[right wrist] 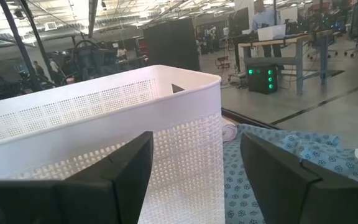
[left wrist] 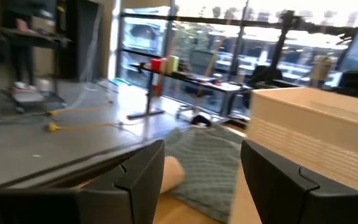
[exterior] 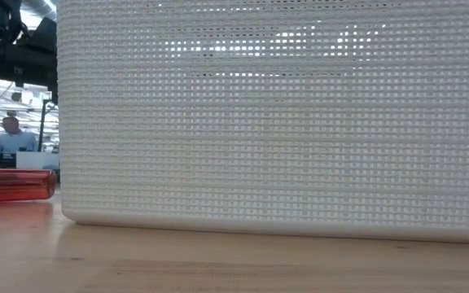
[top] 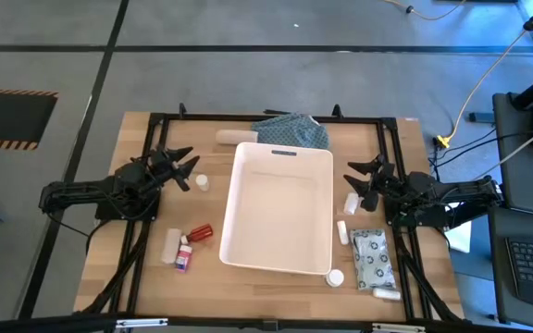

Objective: Pick & place medical supplies in basket/bin
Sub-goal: Put the top left white pill bottle into the white bin

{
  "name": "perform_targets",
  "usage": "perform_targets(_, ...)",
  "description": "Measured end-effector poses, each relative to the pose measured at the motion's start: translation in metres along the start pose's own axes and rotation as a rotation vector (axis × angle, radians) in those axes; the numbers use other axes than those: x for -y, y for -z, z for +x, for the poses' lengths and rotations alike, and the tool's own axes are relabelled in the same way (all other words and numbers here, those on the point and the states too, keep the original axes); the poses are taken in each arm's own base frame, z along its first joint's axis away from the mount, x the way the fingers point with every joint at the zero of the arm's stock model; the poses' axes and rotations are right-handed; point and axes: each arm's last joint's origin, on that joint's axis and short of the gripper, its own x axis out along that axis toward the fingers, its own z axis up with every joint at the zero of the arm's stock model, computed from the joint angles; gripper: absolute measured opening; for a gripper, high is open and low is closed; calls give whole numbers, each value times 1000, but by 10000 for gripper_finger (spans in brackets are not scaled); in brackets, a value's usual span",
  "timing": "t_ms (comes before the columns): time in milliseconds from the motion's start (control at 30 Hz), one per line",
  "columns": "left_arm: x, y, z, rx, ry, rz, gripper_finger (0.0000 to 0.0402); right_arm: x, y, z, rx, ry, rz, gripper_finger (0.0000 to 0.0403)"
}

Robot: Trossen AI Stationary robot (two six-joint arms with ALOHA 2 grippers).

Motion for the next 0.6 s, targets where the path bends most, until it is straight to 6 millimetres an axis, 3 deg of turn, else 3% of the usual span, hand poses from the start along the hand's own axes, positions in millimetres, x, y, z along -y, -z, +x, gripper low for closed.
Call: perform_targets(600, -2, -1, 0, 12, -57, -20, 206, 0, 0, 0, 0, 4, -97, 243)
